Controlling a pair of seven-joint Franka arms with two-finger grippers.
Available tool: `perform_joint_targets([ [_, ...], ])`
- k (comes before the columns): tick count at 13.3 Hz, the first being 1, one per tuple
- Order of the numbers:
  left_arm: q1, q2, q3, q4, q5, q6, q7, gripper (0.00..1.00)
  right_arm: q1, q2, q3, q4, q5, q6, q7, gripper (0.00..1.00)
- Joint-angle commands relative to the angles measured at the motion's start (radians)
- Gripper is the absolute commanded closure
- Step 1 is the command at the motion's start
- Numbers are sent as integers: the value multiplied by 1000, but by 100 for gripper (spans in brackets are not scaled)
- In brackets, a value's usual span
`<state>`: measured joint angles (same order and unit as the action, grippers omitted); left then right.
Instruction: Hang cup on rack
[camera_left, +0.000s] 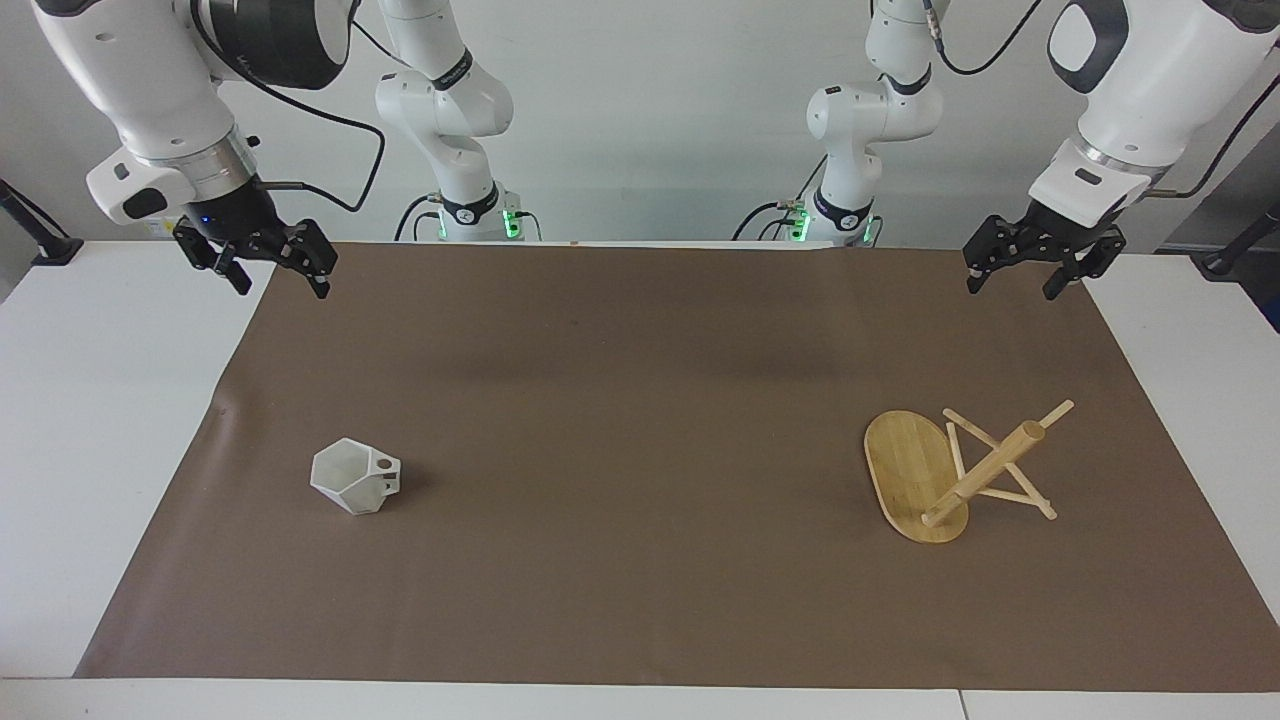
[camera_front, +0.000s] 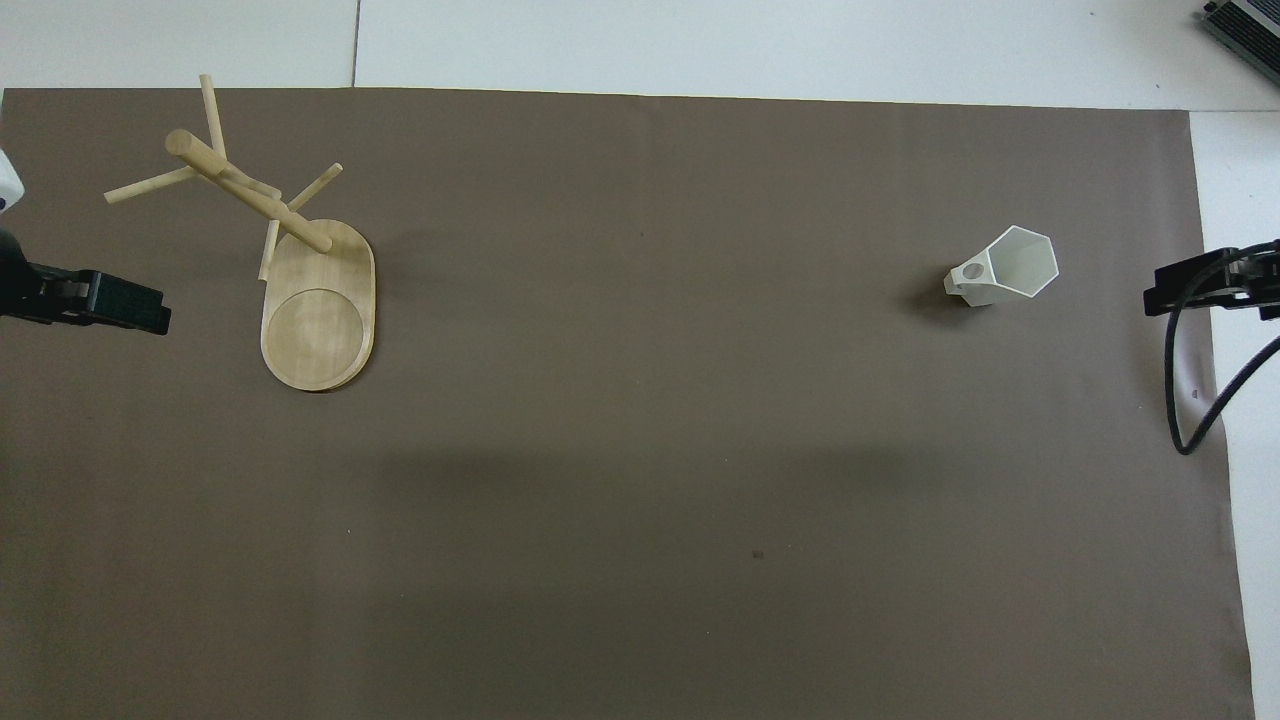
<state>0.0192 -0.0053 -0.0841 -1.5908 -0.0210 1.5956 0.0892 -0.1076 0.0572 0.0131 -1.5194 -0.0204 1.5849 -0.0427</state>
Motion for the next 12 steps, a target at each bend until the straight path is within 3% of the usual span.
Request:
perform_joint_targets([
  [1,7,-18,-5,-17,19,-8,-6,0,-1,-25,-1,-33,3,0,11,0],
  [12,7,-18,-6,-17,19,-8,-6,0,-3,-49,-30,-180,3,256,3,0],
])
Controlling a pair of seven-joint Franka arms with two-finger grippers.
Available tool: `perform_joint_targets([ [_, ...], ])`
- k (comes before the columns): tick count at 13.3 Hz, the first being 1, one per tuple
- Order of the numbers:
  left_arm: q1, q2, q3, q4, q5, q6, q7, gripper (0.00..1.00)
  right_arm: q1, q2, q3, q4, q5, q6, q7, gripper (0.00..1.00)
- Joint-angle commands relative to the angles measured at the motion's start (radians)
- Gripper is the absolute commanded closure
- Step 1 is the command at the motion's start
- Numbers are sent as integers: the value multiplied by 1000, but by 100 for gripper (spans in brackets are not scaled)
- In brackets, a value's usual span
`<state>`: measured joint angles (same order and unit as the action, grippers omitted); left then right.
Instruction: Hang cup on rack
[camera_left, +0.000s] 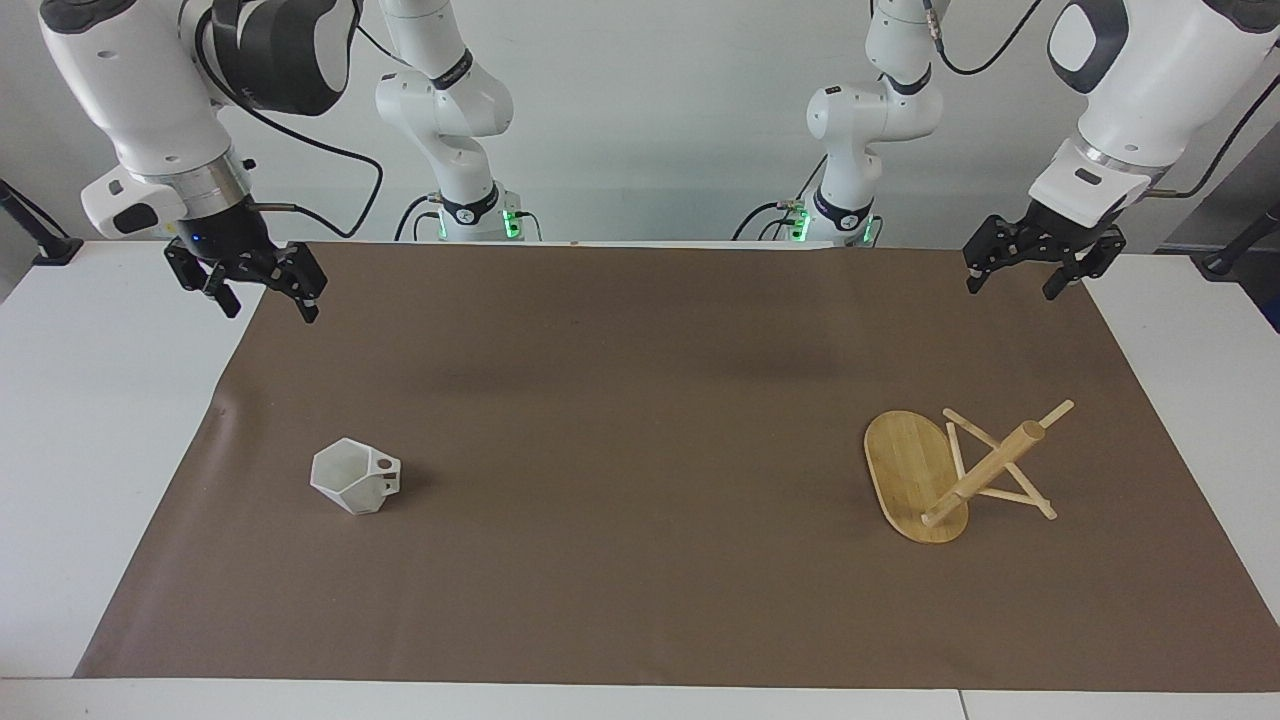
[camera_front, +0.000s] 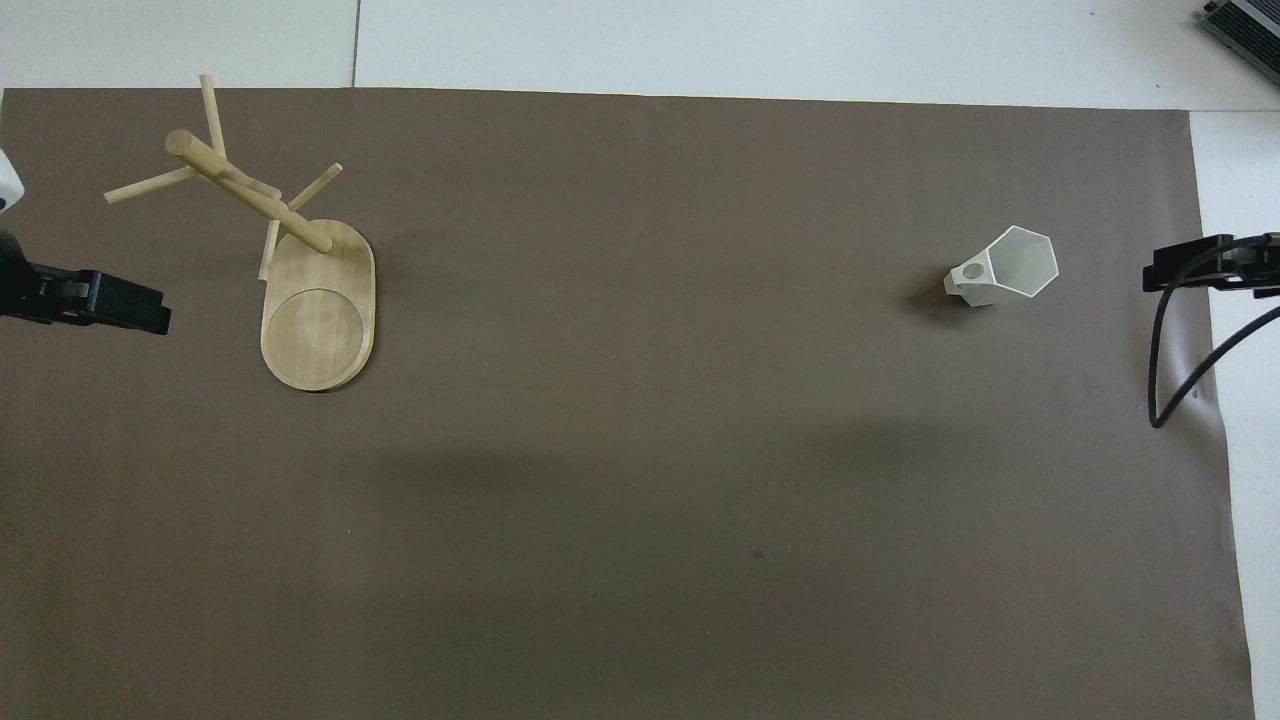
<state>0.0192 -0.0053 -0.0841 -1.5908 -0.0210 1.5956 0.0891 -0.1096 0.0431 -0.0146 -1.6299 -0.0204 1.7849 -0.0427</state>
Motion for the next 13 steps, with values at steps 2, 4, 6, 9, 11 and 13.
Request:
perform_joint_targets([
  [2,7,-18,-5,-17,19,-8,-6,0,-1,-29,-2,-102,3,106,1,0],
  [4,7,-18,-5,-17,19,-8,-6,0,-1,-20,-2,-157,3,181,1,0],
  [6,7,-18,-6,-17,19,-8,-6,0,-1,3,-4,-200,3,258,-9,0],
  [9,7,-18,-5,-17,19,-8,-6,0,-2,70,-4,-206,3,349,-29,0],
  [11,7,-18,-5,-17,19,-8,-6,0,-2,98,-5,-206,3,398,-29,0],
  [13,7,-18,-5,-17,19,-8,-6,0,-5,124,-5,-208,2,439,-46,0],
])
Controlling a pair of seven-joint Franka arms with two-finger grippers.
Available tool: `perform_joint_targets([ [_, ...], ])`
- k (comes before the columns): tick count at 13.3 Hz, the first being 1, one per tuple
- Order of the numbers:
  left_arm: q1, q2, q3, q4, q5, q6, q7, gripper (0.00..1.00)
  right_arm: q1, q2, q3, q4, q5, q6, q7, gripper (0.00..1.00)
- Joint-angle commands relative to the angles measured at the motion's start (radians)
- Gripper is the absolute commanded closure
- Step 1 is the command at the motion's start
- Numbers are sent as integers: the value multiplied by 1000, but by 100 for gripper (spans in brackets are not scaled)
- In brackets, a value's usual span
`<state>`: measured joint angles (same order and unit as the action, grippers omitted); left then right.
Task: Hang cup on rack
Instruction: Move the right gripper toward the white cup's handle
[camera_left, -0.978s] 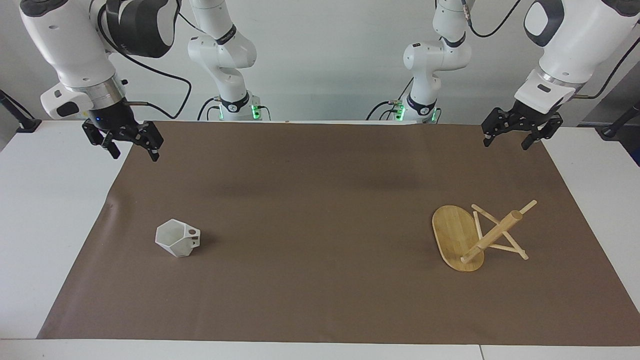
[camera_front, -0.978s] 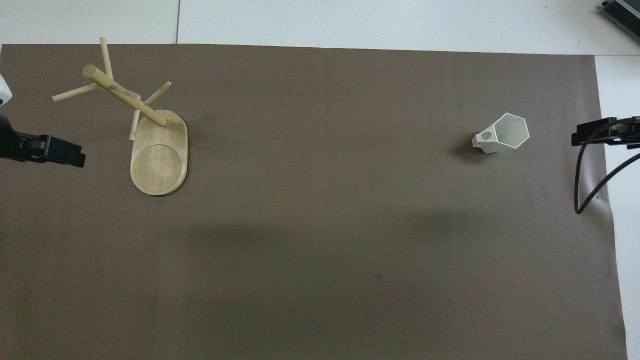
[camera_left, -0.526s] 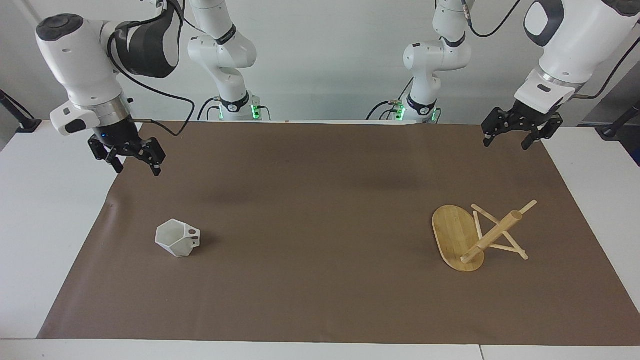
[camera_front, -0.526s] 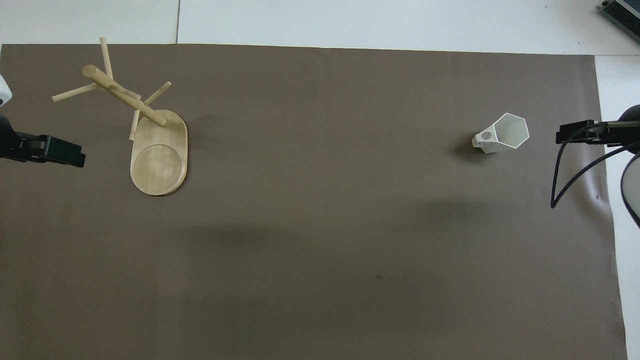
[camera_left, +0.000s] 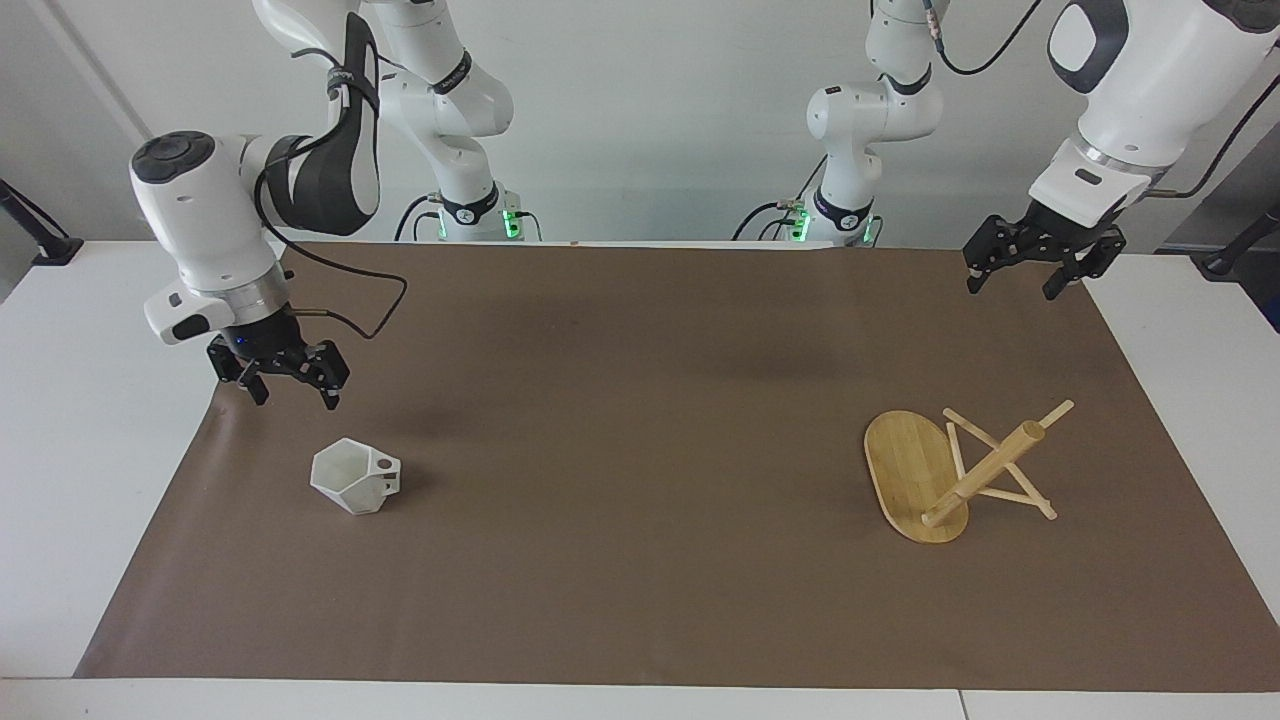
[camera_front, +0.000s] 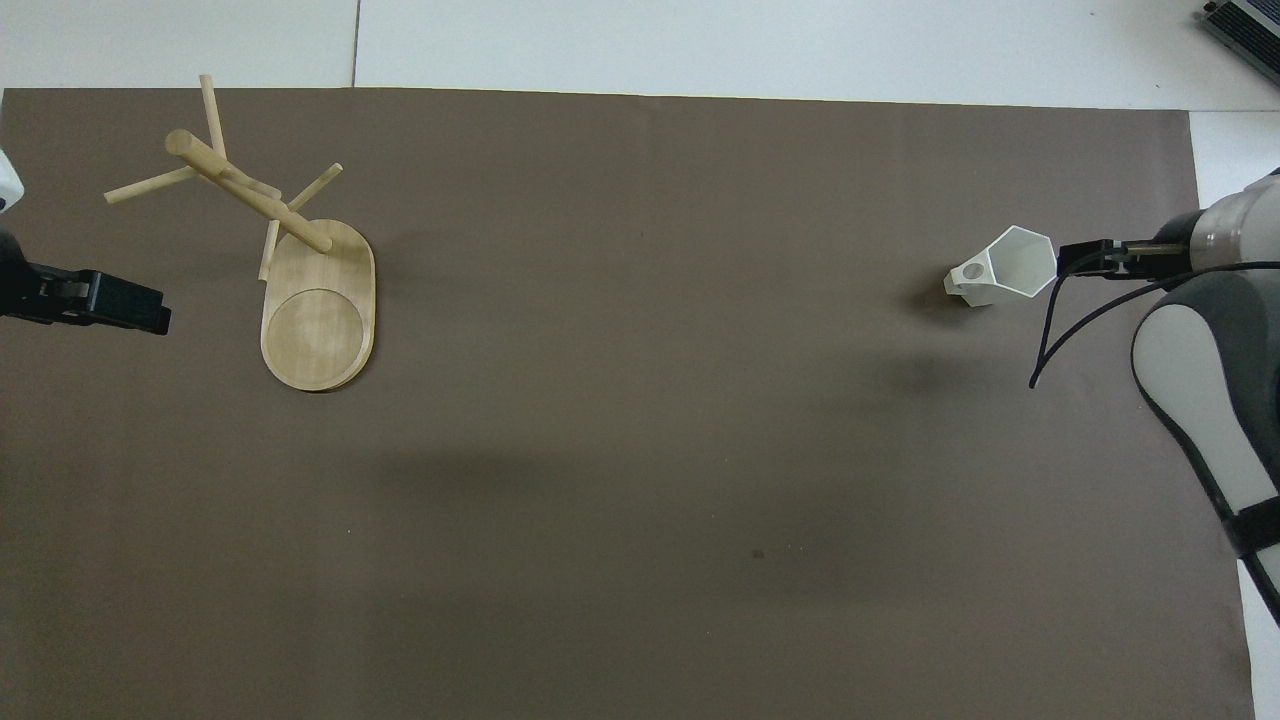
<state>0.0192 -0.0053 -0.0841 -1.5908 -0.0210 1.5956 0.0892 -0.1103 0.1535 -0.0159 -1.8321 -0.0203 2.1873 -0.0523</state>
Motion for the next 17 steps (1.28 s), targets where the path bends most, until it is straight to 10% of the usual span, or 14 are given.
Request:
perform_joint_targets([
  [1,7,-18,-5,-17,18,-8,-6,0,-6,27,-4,-7,2,63,-59,0],
  [17,7,-18,-5,-17,19,-8,-6,0,-12,149,-18,-64,2,285,-80,0],
])
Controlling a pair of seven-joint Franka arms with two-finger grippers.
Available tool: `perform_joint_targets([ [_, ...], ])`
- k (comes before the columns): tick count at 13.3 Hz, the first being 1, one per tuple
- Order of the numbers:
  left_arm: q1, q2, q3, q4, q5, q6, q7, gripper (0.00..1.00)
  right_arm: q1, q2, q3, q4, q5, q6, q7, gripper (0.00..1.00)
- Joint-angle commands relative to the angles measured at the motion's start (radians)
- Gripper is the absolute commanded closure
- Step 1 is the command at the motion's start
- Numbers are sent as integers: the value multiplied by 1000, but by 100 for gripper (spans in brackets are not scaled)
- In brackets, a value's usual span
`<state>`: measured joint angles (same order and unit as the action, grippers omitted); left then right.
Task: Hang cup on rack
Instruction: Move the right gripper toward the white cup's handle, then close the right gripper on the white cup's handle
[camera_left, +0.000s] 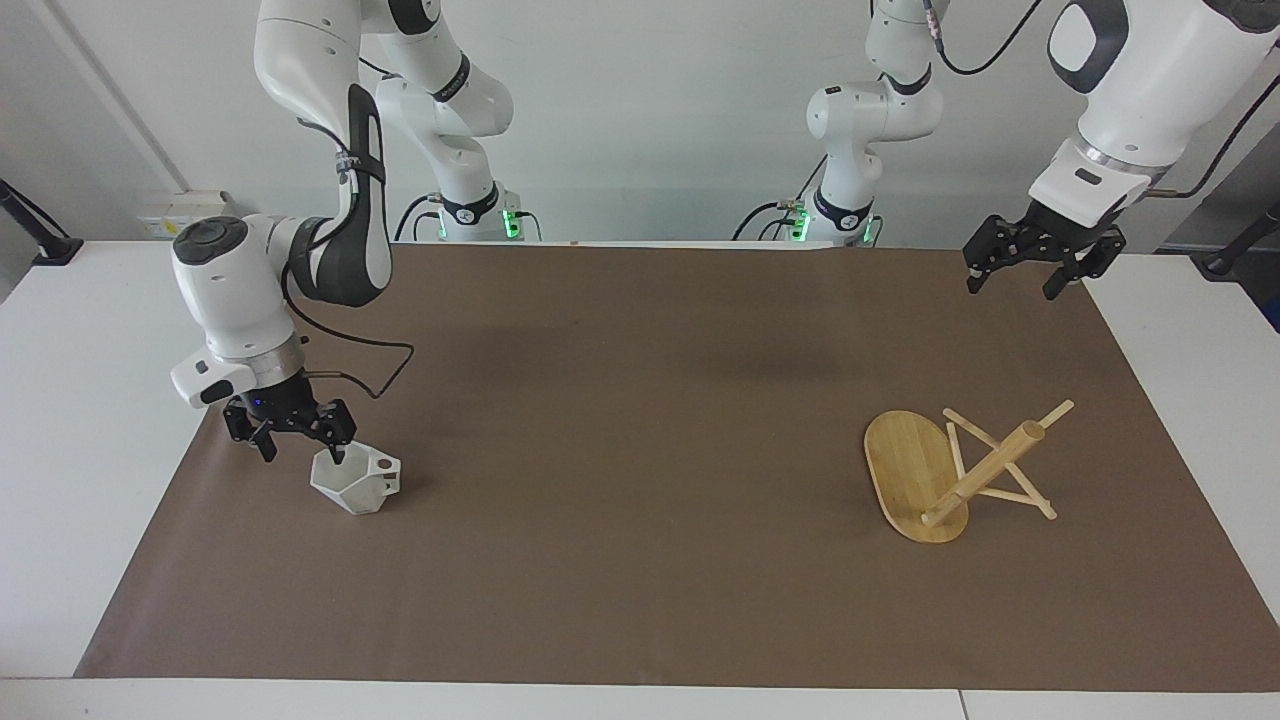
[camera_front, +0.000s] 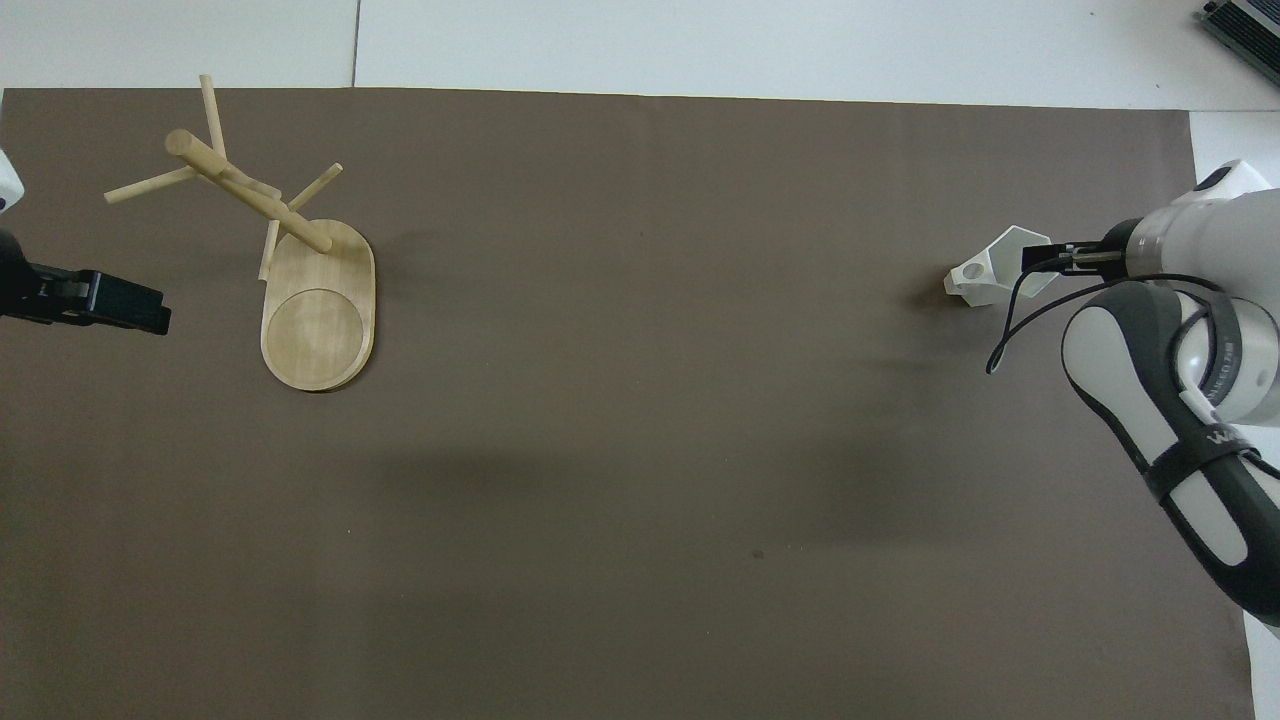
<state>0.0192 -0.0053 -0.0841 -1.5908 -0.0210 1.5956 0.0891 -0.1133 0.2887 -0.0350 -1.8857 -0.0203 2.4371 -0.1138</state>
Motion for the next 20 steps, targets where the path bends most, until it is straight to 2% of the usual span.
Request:
perform_joint_targets([
  [1,7,-18,-5,-17,19,-8,-6,0,-11,16,1,-10,2,34,-17,0],
  [14,7,-18,-6,-17,18,-8,-6,0,-9,27,1,-18,2,16,59,0],
  [17,7,-18,-5,-17,19,-8,-6,0,-9,27,3,-18,3,11,83,3],
  [20,7,-18,-6,-17,19,-8,-6,0,-9,26,3,-12,2,-9,118,12],
])
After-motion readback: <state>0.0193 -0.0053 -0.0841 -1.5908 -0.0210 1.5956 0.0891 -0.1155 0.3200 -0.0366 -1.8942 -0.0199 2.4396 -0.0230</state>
